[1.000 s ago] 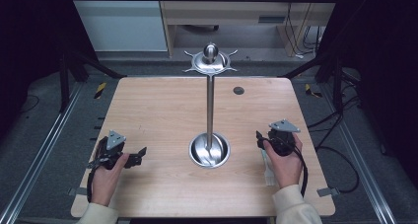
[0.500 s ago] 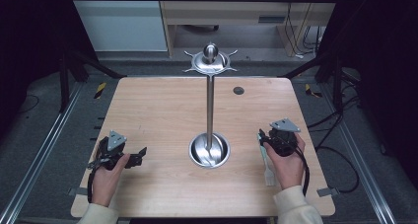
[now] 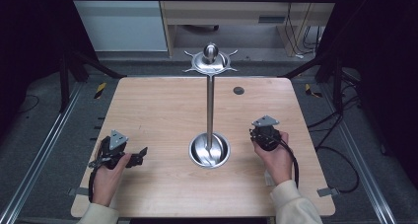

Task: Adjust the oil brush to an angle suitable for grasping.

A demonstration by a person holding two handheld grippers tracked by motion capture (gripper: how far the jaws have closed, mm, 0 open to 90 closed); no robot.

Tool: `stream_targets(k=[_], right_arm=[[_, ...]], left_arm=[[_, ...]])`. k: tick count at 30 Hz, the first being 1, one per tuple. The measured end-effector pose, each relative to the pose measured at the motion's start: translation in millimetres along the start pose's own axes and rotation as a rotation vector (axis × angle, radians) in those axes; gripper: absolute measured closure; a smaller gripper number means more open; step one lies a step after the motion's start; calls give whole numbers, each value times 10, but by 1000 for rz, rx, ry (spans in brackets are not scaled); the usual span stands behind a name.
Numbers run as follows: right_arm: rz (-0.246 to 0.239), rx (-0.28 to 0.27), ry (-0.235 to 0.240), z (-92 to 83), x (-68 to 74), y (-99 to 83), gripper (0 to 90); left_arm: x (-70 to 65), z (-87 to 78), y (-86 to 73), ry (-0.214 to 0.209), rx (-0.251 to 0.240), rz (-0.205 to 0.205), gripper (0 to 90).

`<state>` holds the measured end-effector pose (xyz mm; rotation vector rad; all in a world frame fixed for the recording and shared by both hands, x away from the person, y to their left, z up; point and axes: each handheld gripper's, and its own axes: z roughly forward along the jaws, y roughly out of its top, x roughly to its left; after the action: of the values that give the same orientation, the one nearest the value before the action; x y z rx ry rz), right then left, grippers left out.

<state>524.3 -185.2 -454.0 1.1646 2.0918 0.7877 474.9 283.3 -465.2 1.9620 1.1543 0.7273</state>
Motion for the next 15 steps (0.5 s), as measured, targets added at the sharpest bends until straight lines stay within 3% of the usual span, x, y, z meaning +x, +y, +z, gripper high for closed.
stream_targets(k=[4,7,15], right_arm=[[3,44,24,90,-62,-47,838],[35,52,47,110,-103,-109,891],[12,126,68,238,-100,-195,900]], left_arm=[[-23,2,3,-6,6,12,26],[-27,16,5,-11,7,13,26],[-40,16,9,-21,5,15,26]])
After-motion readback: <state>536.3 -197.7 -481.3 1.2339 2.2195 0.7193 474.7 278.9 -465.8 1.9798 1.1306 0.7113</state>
